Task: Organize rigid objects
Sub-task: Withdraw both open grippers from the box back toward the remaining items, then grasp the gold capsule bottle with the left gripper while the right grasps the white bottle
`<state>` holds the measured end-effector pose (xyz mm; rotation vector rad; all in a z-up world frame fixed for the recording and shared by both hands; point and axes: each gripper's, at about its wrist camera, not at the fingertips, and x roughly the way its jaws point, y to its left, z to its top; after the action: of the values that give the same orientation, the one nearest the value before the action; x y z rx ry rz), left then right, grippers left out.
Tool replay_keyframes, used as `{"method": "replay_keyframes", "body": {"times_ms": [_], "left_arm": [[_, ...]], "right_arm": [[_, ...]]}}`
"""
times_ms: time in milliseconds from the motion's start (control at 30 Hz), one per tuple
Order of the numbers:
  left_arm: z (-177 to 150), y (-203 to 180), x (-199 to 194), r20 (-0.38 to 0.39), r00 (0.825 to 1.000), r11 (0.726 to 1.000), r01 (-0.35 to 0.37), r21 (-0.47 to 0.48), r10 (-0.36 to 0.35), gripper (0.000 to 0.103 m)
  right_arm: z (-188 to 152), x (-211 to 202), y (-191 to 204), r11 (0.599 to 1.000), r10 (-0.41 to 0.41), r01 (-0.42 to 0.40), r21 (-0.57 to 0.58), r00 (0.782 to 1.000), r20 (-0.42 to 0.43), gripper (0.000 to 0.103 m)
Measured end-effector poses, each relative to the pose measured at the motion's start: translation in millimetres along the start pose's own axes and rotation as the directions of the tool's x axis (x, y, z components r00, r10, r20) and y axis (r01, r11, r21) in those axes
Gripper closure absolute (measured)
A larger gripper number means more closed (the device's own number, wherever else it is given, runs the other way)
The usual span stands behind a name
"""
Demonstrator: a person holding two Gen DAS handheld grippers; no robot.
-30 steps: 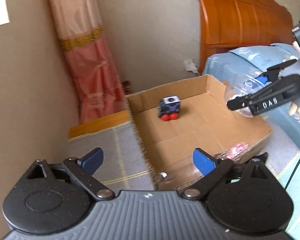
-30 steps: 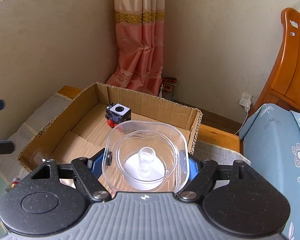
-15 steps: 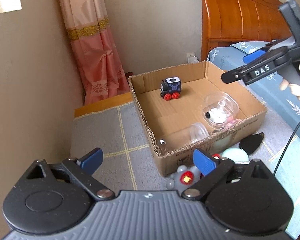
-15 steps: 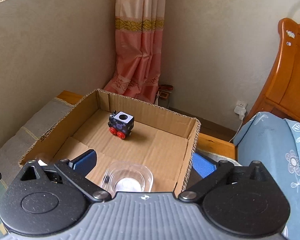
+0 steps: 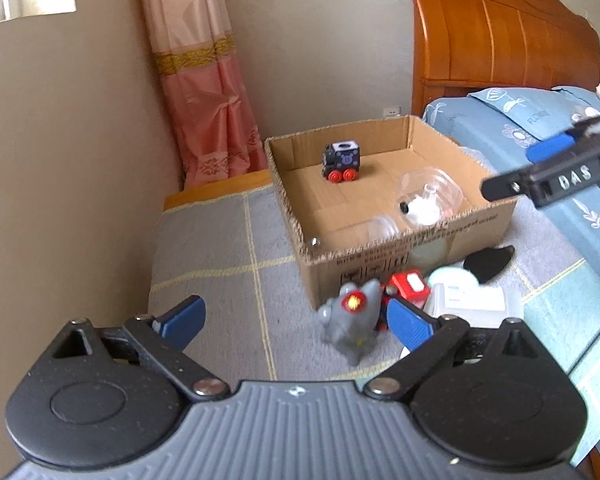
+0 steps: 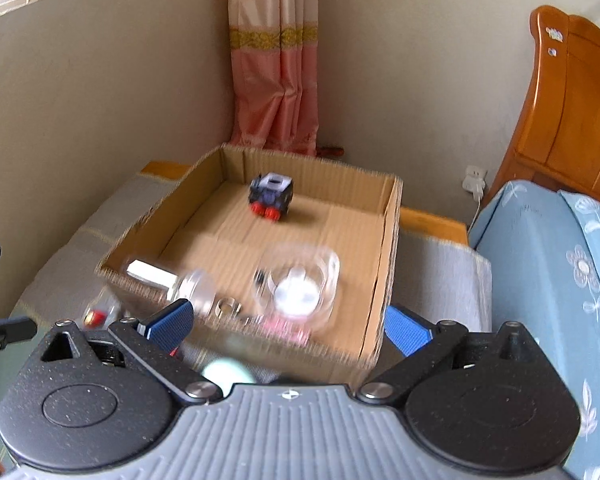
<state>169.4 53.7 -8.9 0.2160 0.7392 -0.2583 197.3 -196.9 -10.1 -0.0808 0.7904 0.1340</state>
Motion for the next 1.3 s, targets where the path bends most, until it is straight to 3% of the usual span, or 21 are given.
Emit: {"method": "replay_keyframes", "body": {"times_ms": [167, 367, 567, 867, 1067, 1300], "left_arm": [[-22.1, -2.3, -4.3, -0.002, 0.999, 0.998, -0.036, -0.045, 0.036, 0.006], [-45.2, 1.7, -3.1, -0.031, 0.999, 0.987, 0.0, -0.158, -0.005, 0.006], [-57.4, 13.3, -4.4, -0.033, 0.999, 0.976, -0.039, -0.213, 0.033, 0.006], [-66.3, 22.7, -4.4, -0.037, 0.998, 0.971, -0.052, -0.234, 0.045, 0.006], [-65.7, 17.6, -1.8, -0.036, 0.999, 0.977, -0.036, -0.209, 0.029, 0.006], [-62.1, 6.6, -1.8, -0.025, 1.0, 0.986, 0.004, -0.165, -0.008, 0.006]], "right_arm": [[-21.8, -3.2, 18.4, 1.0, 0.017, -0.016, 0.023, 0.999, -0.028, 0.0], [-32.4, 7.7, 40.6, 0.998, 0.039, -0.036, 0.053, 0.997, -0.06, 0.0], [-35.0, 26.3, 62.3, 0.998, 0.013, -0.009, 0.055, 0.996, -0.085, 0.0], [-42.3, 52.4, 70.5, 0.994, -0.026, 0.04, 0.1, 0.991, -0.132, 0.0], [-62.9, 35.0, 55.4, 0.989, -0.008, 0.029, 0.143, 0.99, -0.143, 0.0], [-91.5, 9.8, 40.7, 0.99, -0.06, 0.076, 0.115, 0.989, -0.138, 0.0]]}}
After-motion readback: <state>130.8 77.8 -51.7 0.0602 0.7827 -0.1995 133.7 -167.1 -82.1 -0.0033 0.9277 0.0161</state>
